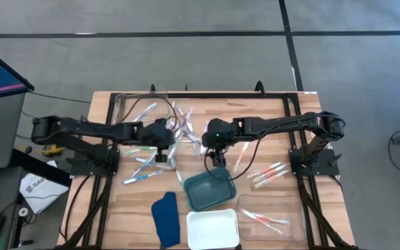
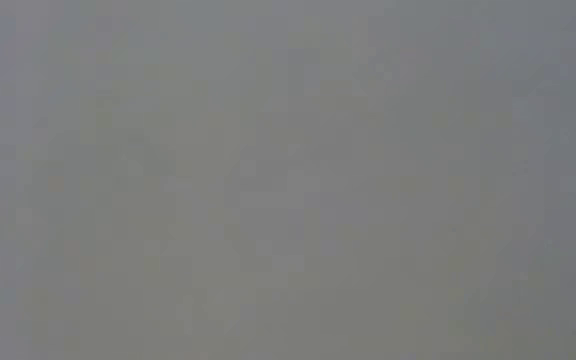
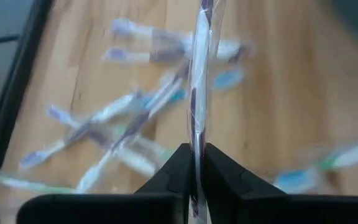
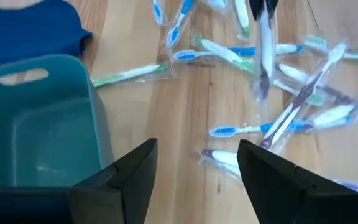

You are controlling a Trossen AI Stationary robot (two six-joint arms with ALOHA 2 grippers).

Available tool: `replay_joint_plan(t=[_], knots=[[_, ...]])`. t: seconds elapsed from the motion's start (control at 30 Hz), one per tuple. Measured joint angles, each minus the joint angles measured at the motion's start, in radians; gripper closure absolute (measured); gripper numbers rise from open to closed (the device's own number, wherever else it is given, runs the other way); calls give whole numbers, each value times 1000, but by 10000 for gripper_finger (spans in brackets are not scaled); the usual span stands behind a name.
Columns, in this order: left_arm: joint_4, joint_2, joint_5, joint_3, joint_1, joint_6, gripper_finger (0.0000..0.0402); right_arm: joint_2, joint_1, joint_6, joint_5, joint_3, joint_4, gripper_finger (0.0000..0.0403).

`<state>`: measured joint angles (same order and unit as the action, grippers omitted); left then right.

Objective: Pick & Place Toothbrushes
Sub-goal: Put the purple toothbrush into the white bin

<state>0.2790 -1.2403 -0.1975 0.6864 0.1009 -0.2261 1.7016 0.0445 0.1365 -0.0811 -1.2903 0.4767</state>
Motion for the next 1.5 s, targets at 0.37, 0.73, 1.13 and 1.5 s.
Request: replay_joint_plan(t=[0.37,0.73,1.13,1.5], knots=[[17,74,13,42,-187,266,385,-37,11,-162,0,-130,211,187],[12,66,4,187,-412,546,387,-314,-172,-253,153,8,104,187],[-70,-146,145,352,-470,604,387,-457,-235,-287,244,134,45,187],[-220,-375,279,497,-428,850,387,-474,-175,-347,247,133,148,187]])
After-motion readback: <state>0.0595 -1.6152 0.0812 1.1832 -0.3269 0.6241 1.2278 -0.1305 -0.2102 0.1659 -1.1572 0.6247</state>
